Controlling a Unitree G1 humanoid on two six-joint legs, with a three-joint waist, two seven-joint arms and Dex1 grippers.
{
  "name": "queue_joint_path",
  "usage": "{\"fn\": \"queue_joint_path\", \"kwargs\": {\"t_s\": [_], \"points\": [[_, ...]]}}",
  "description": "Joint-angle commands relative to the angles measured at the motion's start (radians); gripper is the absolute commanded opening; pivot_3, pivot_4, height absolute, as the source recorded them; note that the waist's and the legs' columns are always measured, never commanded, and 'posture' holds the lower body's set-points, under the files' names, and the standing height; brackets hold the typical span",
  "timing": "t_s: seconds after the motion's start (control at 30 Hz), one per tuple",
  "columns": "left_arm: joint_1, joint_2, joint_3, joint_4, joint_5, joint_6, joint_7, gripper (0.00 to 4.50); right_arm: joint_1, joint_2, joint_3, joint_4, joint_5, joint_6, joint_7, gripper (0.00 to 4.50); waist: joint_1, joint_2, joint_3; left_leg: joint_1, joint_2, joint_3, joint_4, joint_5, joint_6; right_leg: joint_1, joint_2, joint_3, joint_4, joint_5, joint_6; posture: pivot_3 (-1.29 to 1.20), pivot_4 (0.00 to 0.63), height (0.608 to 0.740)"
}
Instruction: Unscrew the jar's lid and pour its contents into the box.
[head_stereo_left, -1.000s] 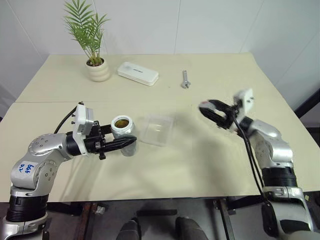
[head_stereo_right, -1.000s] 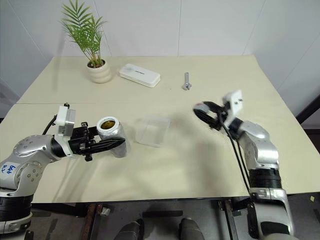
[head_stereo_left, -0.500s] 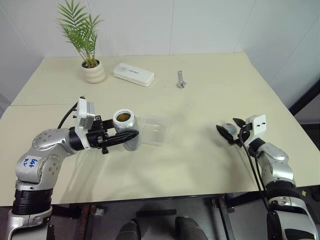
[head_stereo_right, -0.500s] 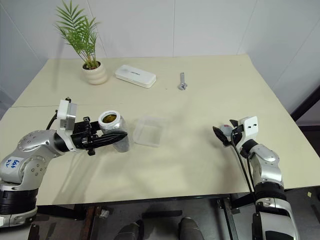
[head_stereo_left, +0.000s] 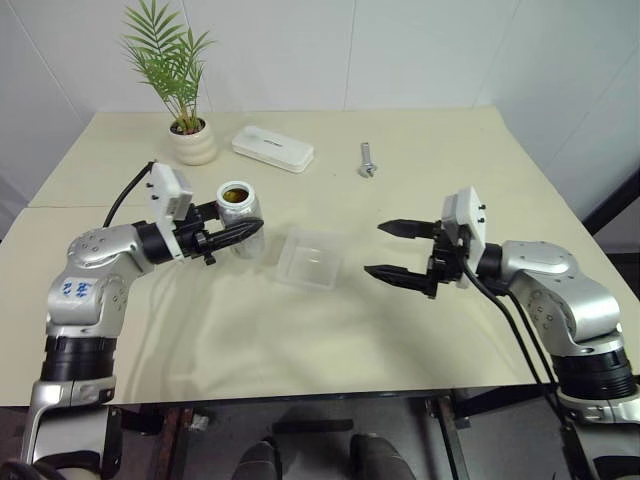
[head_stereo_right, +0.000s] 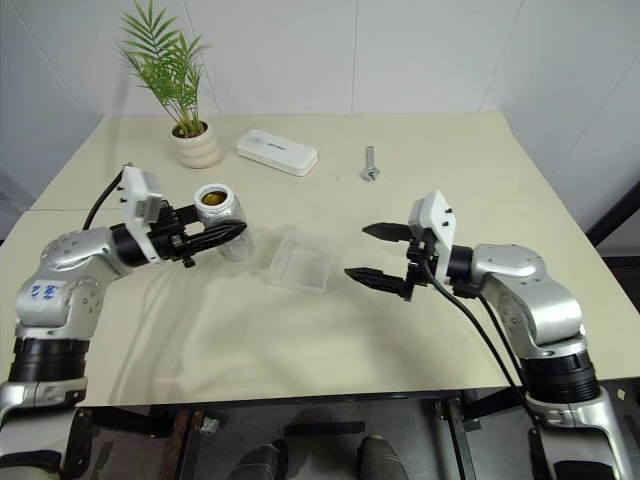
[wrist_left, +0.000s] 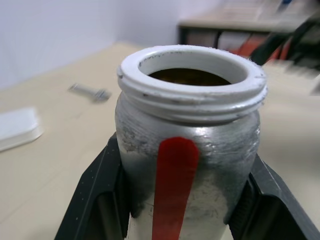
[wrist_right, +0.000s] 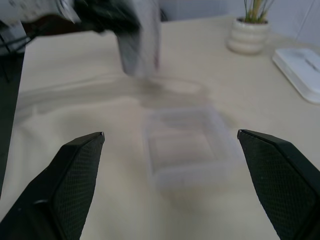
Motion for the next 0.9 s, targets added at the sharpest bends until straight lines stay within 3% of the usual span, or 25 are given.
{"fn": "queue_joint_path", "kwargs": {"t_s": [0.03,0.23,0.47,0.6,0.77,0.9], "points": [[-0.063,-0.012,-0.034,0.049,0.088,-0.066,0.044,1.96,0.013,-0.005,-0.013,-0.023,-0.024,-0.014,-0.025,4.49,0.008,0.000,0.000,0.000,0.000,0.000,0.000,0.000,0.000,0.000,0.000,0.000,0.000,0.000,0.000,0.00,0.150,0.740],[-0.140,-0.054,-0.125,0.148,0.245,-0.125,0.130,1.96,0.060,-0.006,-0.022,-0.026,-0.043,-0.040,-0.026,4.49,0.013,0.000,0.000,-0.002,0.000,0.000,0.000,-0.001,0.002,-0.001,0.000,0.000,-0.001,0.000,0.000,0.00,0.150,0.740],[-0.254,-0.092,-0.308,0.301,0.626,-0.467,0.415,1.96,0.112,0.018,-0.038,-0.009,-0.055,-0.062,-0.063,4.49,0.009,0.000,0.000,-0.002,0.000,0.001,0.003,-0.001,0.002,-0.001,0.000,0.001,0.000,0.001,0.002,0.00,0.150,0.740],[-0.306,-0.051,-0.465,0.296,0.979,-0.660,0.677,1.96,0.127,0.025,-0.046,-0.008,-0.059,-0.068,-0.083,4.49,0.009,0.000,0.000,-0.002,0.000,0.001,0.003,-0.001,0.002,-0.001,0.000,0.001,0.000,0.001,0.002,0.00,0.150,0.740],[-0.348,0.022,-0.646,0.265,1.426,-0.709,1.029,1.96,0.147,0.042,-0.054,-0.020,-0.052,-0.068,-0.113,4.49,0.010,0.000,0.000,-0.002,-0.001,0.002,0.003,-0.001,0.002,-0.001,0.000,0.001,0.000,0.001,0.003,0.00,0.150,0.740],[-0.362,0.034,-0.695,0.290,1.570,-0.685,1.169,1.96,0.156,0.050,-0.053,-0.033,-0.043,-0.062,-0.125,4.49,0.010,0.000,0.000,-0.002,-0.001,0.002,0.003,-0.002,0.002,-0.001,0.000,0.001,0.000,0.001,0.003,0.00,0.150,0.740]]}}
